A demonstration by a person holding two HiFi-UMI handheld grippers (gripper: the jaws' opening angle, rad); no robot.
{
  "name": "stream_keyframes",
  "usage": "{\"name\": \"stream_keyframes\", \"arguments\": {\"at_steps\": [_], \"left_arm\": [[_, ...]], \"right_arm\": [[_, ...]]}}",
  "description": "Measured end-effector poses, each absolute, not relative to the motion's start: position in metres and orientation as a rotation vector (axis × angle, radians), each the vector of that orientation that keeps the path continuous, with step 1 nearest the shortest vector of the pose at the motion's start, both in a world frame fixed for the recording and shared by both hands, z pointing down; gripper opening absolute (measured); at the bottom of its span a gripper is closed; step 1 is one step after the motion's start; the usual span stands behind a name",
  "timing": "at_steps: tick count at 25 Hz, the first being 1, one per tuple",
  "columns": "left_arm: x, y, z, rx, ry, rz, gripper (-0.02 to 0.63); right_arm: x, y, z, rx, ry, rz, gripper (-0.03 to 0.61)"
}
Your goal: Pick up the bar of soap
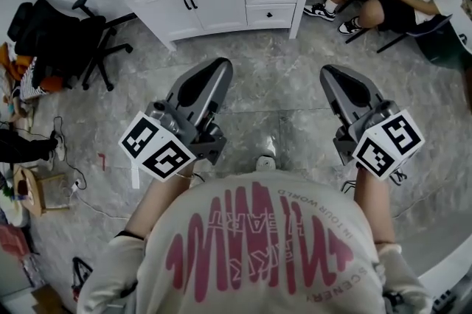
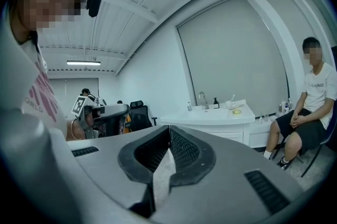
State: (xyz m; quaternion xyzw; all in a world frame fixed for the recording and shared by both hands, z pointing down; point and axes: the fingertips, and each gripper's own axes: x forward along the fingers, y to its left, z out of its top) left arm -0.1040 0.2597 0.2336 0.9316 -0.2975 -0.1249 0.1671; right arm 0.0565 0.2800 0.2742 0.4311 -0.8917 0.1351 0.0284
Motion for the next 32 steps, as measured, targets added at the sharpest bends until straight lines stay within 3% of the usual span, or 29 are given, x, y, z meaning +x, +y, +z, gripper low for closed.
{"name": "stream_keyframes", "arguments": {"at_steps": [14, 32], "left_arm": [[-0.104, 0.242, 0.238, 2.642, -0.884, -0.350, 0.009], [-0.076, 0.065, 0.248, 2.644, -0.782, -0.318, 0.009]], "right_arm": [[0.060, 0.265, 0.288, 1.303, -2.765, 0.473, 0.012], [0.080, 0.095, 0.303, 1.381, -2.719, 0.535, 0.012]]}}
